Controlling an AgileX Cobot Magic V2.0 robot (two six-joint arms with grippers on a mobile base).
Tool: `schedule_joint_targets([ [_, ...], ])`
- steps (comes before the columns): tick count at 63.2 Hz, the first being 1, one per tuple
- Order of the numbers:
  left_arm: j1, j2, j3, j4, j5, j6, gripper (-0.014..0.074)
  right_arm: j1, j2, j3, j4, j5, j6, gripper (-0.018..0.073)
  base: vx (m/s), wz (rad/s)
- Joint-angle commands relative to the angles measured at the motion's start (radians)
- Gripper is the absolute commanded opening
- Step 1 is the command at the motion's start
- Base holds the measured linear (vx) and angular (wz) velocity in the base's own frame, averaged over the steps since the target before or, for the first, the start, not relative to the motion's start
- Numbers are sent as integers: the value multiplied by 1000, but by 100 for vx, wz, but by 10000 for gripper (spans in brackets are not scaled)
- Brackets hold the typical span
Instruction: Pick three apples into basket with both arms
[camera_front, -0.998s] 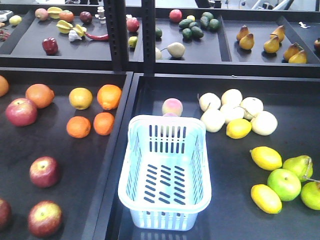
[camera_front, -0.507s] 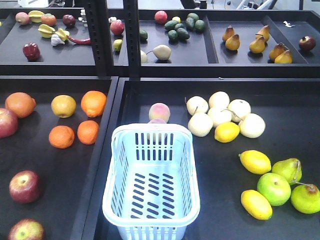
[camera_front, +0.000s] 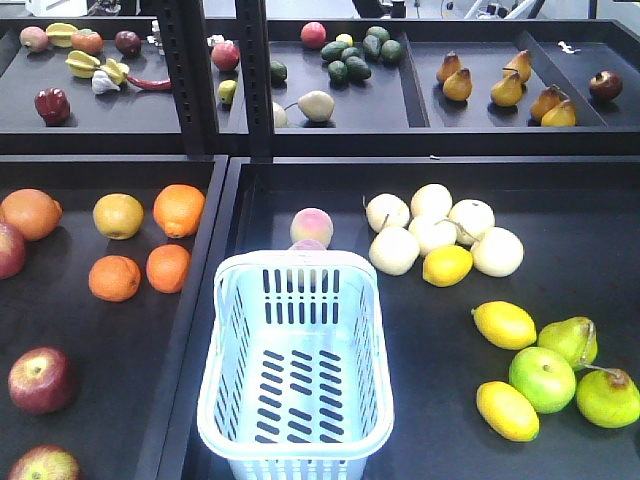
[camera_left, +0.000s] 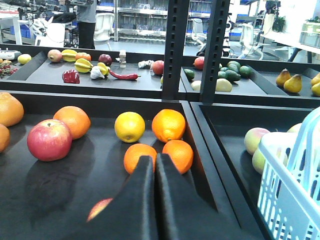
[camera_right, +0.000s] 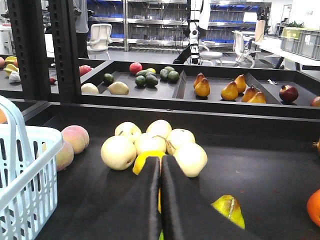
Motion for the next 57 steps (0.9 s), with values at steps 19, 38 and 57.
schedule_joint_targets([
  [19,-8,-13,-18,-5,-79,-11,-6,-5,-12,14,-9,-71,-7,-8,0,0],
  [38,-8,-13,-18,-5,-79,-11,-6,-5,-12,14,-9,-71,-7,-8,0,0],
  [57,-8,-13,-18,-5,-86,-11,-6,-5,-12,14,-9,-71,-7,-8,0,0],
])
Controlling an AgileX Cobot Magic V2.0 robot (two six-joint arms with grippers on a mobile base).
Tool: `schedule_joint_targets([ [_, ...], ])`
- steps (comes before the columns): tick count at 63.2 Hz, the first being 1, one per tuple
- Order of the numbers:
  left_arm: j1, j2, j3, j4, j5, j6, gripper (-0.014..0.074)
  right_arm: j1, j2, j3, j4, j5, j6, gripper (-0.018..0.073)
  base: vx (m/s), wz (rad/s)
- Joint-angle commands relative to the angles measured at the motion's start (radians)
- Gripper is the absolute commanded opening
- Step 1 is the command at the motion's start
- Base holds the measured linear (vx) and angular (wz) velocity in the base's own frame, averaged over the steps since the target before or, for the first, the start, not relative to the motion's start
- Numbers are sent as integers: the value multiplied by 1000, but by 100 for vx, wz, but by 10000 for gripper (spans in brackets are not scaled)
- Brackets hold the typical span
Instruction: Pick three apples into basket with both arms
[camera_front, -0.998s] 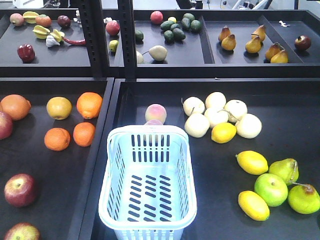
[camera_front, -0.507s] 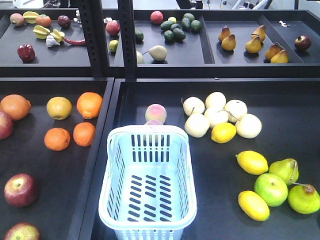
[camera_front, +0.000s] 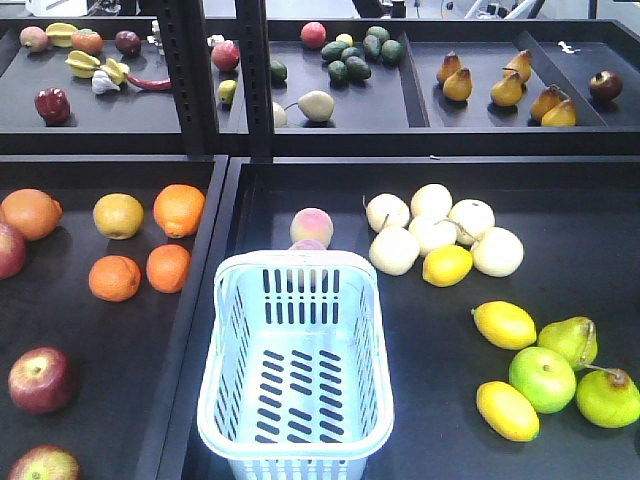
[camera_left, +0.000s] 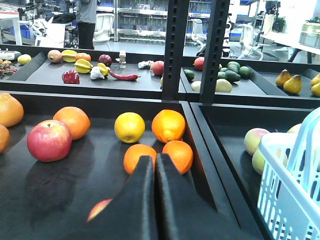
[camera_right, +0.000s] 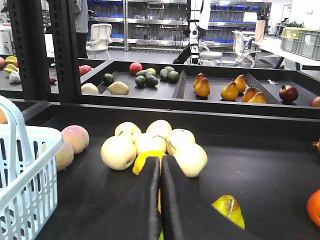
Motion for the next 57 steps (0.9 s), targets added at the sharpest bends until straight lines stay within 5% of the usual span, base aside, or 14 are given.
schedule_joint_targets([
  [1,-8,-13,-18,-5,-84,-11,-6,-5,-12,14,-9,-71,-7,-8,0,0],
  [15,-8,-13,-18,-35,-114,-42,-6,-5,-12,14,-9,-71,-7,-8,0,0],
  [20,-8,-13,-18,-134,-115,-144,-6,-5,-12,14,-9,-71,-7,-8,0,0],
  [28,-8,-13,-18,-396,-115,-366,-6,-5,-12,14,-9,-71,-7,-8,0,0],
  [34,-8,-13,-18,-521,-114,-428,-6,-5,-12,14,-9,-71,-7,-8,0,0],
  [57,-8,-13,-25,-541,-245,-428,-6,-5,-12,14,-9,-71,-7,-8,0,0],
])
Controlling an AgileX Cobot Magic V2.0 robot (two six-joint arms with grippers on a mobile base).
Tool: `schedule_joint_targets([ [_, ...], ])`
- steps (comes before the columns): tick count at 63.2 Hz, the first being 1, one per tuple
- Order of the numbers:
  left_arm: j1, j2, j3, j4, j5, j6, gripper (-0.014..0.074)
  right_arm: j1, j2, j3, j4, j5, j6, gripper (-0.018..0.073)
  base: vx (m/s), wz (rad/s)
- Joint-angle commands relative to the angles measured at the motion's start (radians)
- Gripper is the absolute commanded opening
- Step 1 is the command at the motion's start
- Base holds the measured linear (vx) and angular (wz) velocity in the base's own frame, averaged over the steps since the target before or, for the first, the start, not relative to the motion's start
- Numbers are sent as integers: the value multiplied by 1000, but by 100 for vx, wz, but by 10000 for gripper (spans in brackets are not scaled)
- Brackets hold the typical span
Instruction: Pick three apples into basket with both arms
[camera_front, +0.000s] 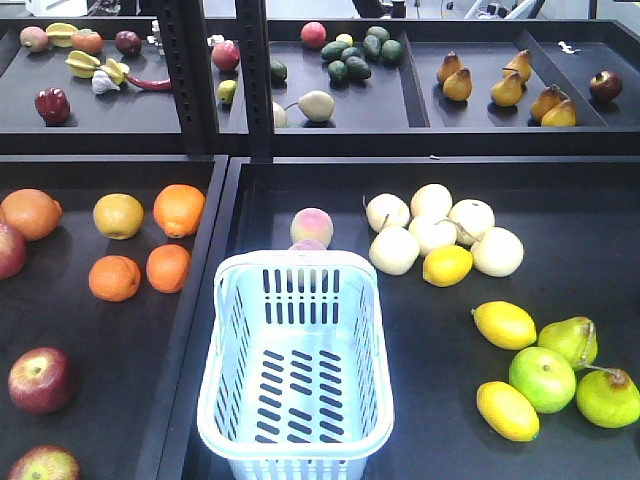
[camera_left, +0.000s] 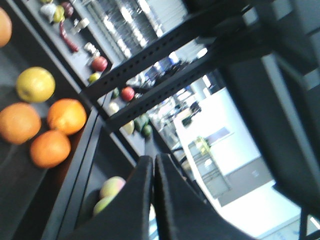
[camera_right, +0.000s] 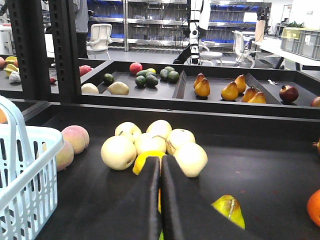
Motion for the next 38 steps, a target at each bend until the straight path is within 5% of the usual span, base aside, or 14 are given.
schedule_joint_targets([
  [1,-8,-13,-30,-9,-121,-10,-6,-5,-12,14,-9,-71,-7,-8,0,0],
  [14,-8,-13,-30,-9,-157,-11,-6,-5,-12,14,-9,-71,-7,-8,0,0],
  [27,-8,-13,-62,-126,-150,-119,-6,-5,-12,14,-9,-71,-7,-8,0,0],
  [38,-8,-13,-188,-56,-134,-98,-6,-5,-12,14,-9,-71,-7,-8,0,0],
])
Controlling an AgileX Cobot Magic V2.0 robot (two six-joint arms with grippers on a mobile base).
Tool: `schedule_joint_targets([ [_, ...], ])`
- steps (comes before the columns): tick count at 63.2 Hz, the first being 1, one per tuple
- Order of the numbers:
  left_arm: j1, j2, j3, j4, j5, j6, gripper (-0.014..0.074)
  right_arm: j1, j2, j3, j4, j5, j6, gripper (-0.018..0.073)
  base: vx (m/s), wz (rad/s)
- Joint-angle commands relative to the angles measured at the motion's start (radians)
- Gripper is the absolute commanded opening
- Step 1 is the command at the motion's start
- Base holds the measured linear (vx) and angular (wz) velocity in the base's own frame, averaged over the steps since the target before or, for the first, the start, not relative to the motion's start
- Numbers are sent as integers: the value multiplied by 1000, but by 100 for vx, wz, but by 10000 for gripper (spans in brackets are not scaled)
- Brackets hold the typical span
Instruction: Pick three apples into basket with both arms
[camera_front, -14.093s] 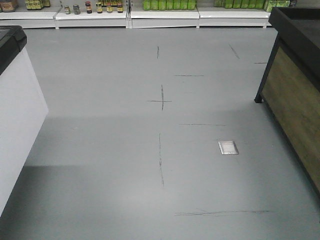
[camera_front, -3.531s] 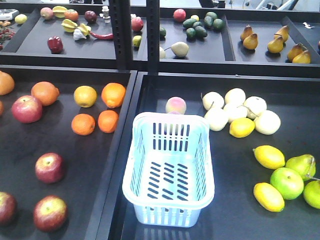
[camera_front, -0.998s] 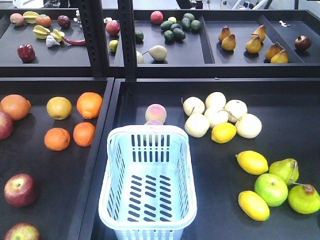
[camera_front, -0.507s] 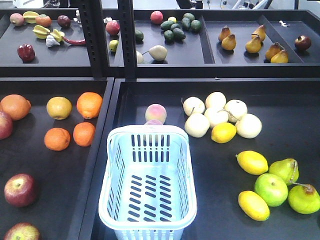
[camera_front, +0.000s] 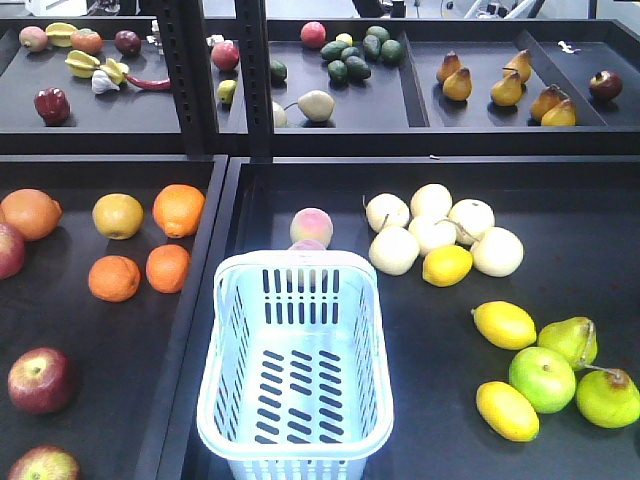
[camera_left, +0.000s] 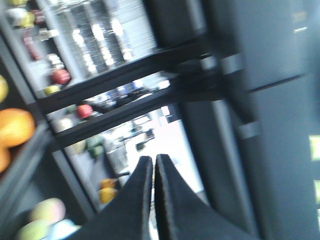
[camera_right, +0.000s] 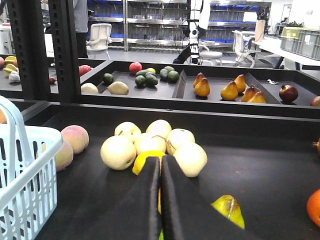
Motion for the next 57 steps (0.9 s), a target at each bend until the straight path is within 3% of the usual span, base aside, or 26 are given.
schedule_joint_targets([
  [1,-8,-13,-98,54,-65,-2,-6,-5,-12,14,-9,-71,-7,-8,0,0],
  [16,-8,24,-274,202,-63,-3,-6,-5,-12,14,-9,-71,-7,-8,0,0],
  [36,-28,233,-481,425,-77,-11,-6,-5,-12,14,-9,-71,-7,-8,0,0],
  [45,-101,340,-555,552,-92,-11,-6,-5,-12,14,-9,-71,-7,-8,0,0],
  [52,-195,412,-585,646,-150,-12,-6,-5,-12,14,-9,-71,-7,-8,0,0],
  [57,-267,469,-593,780,-208,-14,-6,-5,-12,14,-9,-71,-7,-8,0,0],
])
